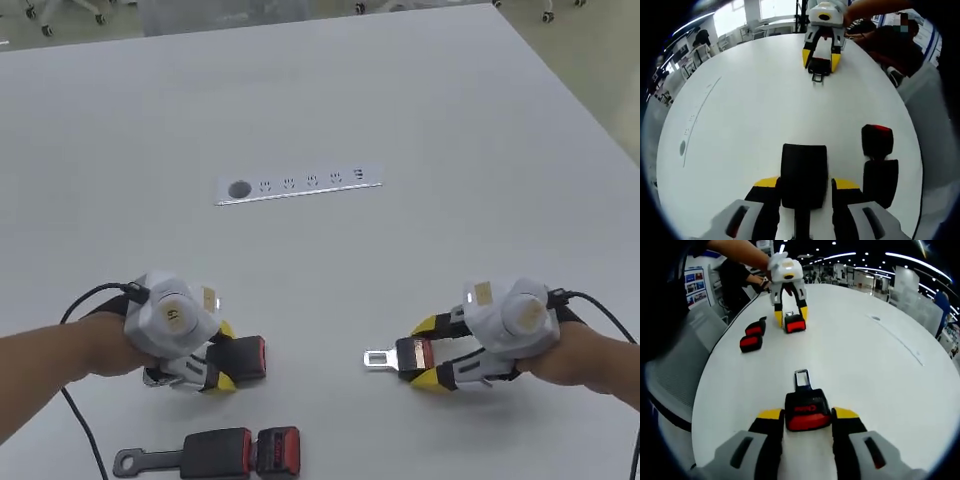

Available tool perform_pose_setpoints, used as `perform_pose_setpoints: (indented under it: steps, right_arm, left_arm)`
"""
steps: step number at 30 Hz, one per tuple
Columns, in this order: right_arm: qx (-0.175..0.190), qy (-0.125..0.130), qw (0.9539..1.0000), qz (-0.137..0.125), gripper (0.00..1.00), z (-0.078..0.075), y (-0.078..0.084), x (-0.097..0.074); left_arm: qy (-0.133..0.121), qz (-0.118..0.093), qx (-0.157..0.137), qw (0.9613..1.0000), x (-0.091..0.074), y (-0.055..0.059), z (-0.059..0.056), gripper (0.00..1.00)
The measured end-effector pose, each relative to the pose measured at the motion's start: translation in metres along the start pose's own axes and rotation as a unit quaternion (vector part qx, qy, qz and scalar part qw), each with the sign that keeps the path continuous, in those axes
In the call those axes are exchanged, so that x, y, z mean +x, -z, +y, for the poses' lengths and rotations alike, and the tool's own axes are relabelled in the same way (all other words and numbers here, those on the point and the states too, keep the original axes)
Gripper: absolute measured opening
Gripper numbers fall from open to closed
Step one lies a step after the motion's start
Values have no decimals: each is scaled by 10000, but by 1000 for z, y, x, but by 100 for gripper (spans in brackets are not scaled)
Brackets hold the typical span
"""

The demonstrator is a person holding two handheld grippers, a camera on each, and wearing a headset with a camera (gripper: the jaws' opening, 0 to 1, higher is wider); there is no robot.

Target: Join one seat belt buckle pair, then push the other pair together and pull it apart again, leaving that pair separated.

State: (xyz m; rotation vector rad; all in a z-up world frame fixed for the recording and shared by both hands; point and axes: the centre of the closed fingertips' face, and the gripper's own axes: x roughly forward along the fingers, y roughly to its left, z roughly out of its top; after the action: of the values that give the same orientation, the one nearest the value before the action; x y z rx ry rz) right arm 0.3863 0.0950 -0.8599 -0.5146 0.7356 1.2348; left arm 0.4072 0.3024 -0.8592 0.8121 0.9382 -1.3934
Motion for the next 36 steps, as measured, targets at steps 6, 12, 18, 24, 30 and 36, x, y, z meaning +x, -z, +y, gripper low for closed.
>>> perform_pose_setpoints:
  steps: [6, 12, 18, 24, 30, 36]
  right_arm:
    - [388, 726, 9950, -565, 63, -13, -26, -11]
    - [932, 1614, 9788, -852, 80, -30, -36, -31]
    - [1361, 2343, 9551, -1197, 83, -29, -48, -48]
    - [1537, 2710, 9403, -1372, 88, -10, -63, -56]
    - [1750, 2932, 9268, -1561, 90, 9, -72, -64]
    - [1750, 3099, 9201, -1639, 91, 33, -83, -75]
  left_arm:
    - [-280, -776, -1023, 9913, -15, -30, 4, 65]
    - [-838, -1613, -2032, 9621, -46, -44, 15, 80]
    - [-1540, -2326, -2828, 9177, -80, -43, 21, 88]
    - [-1919, -2532, -3206, 8924, -100, -25, 6, 91]
    - [-2115, -2637, -3463, 8751, -116, -4, -27, 96]
    - [-2357, -2652, -3264, 8761, -132, 13, -61, 99]
